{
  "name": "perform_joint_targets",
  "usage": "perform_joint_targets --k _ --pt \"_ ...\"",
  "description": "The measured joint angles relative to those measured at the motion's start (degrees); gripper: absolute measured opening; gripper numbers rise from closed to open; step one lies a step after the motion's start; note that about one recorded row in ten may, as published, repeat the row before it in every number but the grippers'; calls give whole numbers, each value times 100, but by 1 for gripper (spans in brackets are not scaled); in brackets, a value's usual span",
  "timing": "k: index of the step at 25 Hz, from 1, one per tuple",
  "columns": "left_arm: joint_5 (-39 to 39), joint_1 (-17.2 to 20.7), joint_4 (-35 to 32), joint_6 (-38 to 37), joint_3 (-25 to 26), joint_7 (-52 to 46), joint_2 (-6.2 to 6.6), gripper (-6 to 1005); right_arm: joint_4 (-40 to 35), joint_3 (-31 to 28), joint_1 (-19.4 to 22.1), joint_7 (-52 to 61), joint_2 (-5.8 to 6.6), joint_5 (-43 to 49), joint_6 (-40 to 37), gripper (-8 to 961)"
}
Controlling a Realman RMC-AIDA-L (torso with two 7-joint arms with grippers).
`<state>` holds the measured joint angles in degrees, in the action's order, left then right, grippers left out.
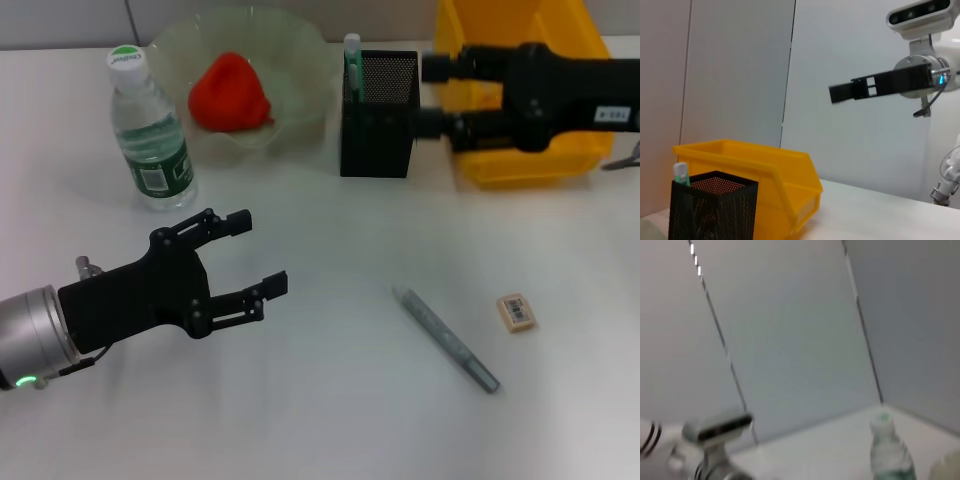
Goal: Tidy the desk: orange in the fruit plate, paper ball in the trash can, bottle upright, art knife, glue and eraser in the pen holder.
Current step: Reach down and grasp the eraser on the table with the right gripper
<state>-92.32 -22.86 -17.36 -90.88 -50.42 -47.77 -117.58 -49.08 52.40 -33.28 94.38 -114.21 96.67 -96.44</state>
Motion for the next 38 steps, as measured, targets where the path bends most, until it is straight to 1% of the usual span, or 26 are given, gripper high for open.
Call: perform_joint_targets --k 3,7,10,12,13,14,15,20,22,25,26,27,29,30,33,34,35,38 --pt "-36 -8 -58 12 -38 -118 23 859 -338 -157 -170 395 72 700 -330 818" --pt "-138 -24 -120 35 -41 -242 25 859 -601 -246 -521 817 173 1595 -758 818" --pt "-198 -36 -138 45 -37 -286 25 859 -686 -238 -763 960 208 2135 -901 818" --pt "-211 -41 -138 59 -13 -315 24 859 -692 -225 -825 990 215 2261 -917 818" --pt "-211 -42 -138 64 -3 -325 22 859 -694 -183 -977 1067 222 2563 -944 818" --pt "-211 -42 -138 67 6 -332 18 859 -699 -169 -1090 1104 202 2828 -978 818" --pt "-211 -43 -138 70 13 -336 16 859 -699 -169 -1090 1104 202 2828 -978 818" --pt "-210 -31 -136 122 21 -343 2 859 -775 -65 -1333 1195 70 3642 -1005 817" --pt "-192 -23 -135 142 26 -347 0 859 -849 178 -1406 1348 45 4006 -1010 817" --pt "-180 -21 -135 150 31 -351 -3 859 -863 338 -1461 1455 40 4207 -1017 817" --pt "-179 -21 -135 156 32 -357 -5 859 -866 511 -1493 1509 20 4376 -1021 817" --pt "-179 -18 -135 172 32 -371 -7 859 -866 511 -1493 1509 20 4376 -1021 817" --pt "-176 -13 -135 202 32 -402 -10 859 -879 745 -1525 1514 -31 4607 -980 817" --pt "-173 -10 -135 217 32 -417 -10 859 -879 745 -1525 1514 -31 4607 -980 817" --pt "-186 -6 -170 220 26 -436 -10 859 -926 939 -1548 1426 -107 4864 -869 817" --pt "-200 -3 -198 220 12 -459 -10 859 -956 1079 -1540 1371 -160 5022 -767 817" --pt "-215 -1 -222 222 0 -481 -10 859 -956 1079 -1540 1371 -160 5022 -767 817" --pt "-308 3 -267 236 -19 -556 3 859 -1014 1258 -1512 1279 -287 5295 -576 817"
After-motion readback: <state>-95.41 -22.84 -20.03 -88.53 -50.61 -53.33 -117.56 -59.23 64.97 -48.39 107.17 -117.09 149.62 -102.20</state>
